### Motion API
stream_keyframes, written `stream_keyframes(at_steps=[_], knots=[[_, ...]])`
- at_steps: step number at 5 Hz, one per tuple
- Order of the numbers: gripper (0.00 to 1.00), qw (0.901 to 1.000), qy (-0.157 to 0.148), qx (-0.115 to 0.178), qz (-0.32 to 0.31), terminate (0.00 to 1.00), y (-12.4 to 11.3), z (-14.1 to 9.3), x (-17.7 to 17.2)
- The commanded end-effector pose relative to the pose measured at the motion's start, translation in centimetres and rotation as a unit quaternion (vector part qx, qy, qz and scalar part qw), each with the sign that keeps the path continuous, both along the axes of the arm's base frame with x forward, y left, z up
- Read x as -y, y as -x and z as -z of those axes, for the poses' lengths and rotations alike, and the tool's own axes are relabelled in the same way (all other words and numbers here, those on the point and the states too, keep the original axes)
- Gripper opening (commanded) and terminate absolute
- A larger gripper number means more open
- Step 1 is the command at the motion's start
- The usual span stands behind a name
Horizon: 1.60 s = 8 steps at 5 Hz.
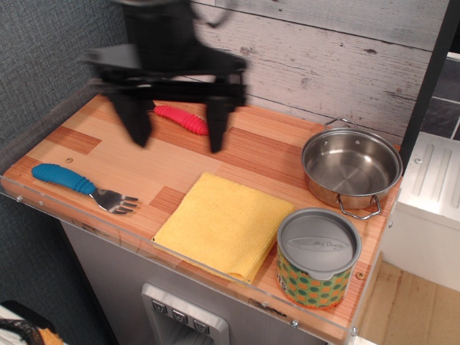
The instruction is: PICK UP THE VESSEL AND PUT ANOTHER SIDE OF THE TABLE
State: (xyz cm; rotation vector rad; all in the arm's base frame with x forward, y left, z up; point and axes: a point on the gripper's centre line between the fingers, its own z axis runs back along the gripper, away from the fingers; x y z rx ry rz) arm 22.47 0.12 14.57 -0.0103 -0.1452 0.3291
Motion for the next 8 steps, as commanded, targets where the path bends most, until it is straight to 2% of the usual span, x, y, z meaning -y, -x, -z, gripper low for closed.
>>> stream_keyframes(at_steps=[1,2,3,5,7,8], knots=[[1.00,0.9976,-0.012,0.068,0.004,0.00,-7.1,2.6,1.8],[1.00,0.9966,-0.026,0.078,-0.002,0.00,-9.4,4.2,2.5],[1.00,0.9972,-0.007,0.074,0.005,0.00,-11.4,6.1,3.3],[1.00,0.9988,-0.011,0.047,-0.004,0.00,-13.5,8.9,3.7],[1.00,0.9996,-0.016,0.022,0.002,0.00,-14.1,11.1,4.1],[0.00,0.9999,-0.007,0.014,0.002,0.00,-14.1,11.4,4.0]])
